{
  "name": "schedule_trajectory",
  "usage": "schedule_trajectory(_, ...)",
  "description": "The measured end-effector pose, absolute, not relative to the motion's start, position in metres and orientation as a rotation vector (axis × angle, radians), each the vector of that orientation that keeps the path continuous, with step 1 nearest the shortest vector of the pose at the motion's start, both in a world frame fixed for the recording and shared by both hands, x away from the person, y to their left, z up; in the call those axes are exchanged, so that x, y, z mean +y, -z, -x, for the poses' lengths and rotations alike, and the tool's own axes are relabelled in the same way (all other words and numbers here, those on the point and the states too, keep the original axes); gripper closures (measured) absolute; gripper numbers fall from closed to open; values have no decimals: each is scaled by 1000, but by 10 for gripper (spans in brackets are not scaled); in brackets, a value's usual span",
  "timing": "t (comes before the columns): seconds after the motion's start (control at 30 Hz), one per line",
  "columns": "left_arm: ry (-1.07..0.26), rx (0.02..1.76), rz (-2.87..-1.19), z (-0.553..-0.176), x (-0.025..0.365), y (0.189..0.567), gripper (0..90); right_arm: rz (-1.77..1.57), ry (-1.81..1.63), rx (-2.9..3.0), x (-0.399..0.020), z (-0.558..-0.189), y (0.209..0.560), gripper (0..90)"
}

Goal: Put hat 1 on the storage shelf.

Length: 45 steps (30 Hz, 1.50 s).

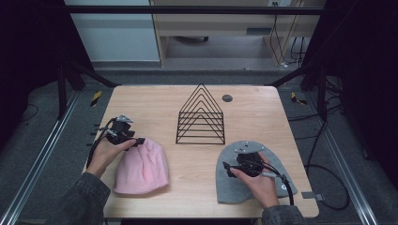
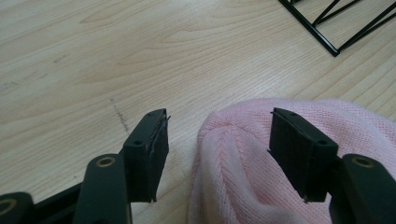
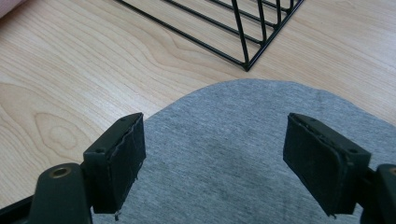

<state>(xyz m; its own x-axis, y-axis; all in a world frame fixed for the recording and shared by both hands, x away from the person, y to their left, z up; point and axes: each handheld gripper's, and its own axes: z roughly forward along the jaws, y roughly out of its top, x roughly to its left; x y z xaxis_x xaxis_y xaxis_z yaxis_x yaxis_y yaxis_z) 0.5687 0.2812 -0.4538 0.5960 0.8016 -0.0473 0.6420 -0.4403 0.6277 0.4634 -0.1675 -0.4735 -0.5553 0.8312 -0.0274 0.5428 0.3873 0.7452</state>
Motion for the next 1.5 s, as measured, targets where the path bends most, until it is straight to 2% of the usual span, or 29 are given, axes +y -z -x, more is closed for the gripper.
schedule_trajectory(0.2, -330, 1158, -2229, -567, 278, 468, 390, -1185, -988, 2260, -166, -463, 474, 211)
schedule_trajectory(0.33, -301, 1160, -2218, -566, 279, 473, 444, -1184, -986, 2265, -166, -463, 474, 210)
schedule_trajectory(0.37, -286, 1148, -2217, -565, 278, 474, 506, -1181, -985, 2266, -166, -464, 475, 210)
schedule_trajectory(0.43, -280, 1139, -2225, -565, 277, 474, 574, -1184, -986, 2265, -165, -464, 474, 210)
schedule_trajectory(0.47, -275, 1135, -2232, -564, 277, 474, 574, -1184, -986, 2265, -165, -464, 474, 210)
schedule_trajectory(0.5, -274, 1129, -2235, -564, 276, 474, 645, -1188, -992, 2264, -165, -463, 474, 212)
schedule_trajectory(0.53, -273, 1129, -2230, -563, 276, 474, 645, -1188, -992, 2264, -165, -463, 474, 212)
schedule_trajectory(0.67, -293, 1111, -2208, -554, 274, 470, 736, -1177, -1003, 2257, -166, -463, 473, 214)
schedule_trajectory(1.13, -410, 981, -2100, -511, 268, 411, 750, -1142, -1061, 2272, -154, -458, 467, 230)
schedule_trajectory(1.5, -444, 901, -2127, -498, 257, 381, 752, -985, -1143, 2404, -96, -448, 451, 278)
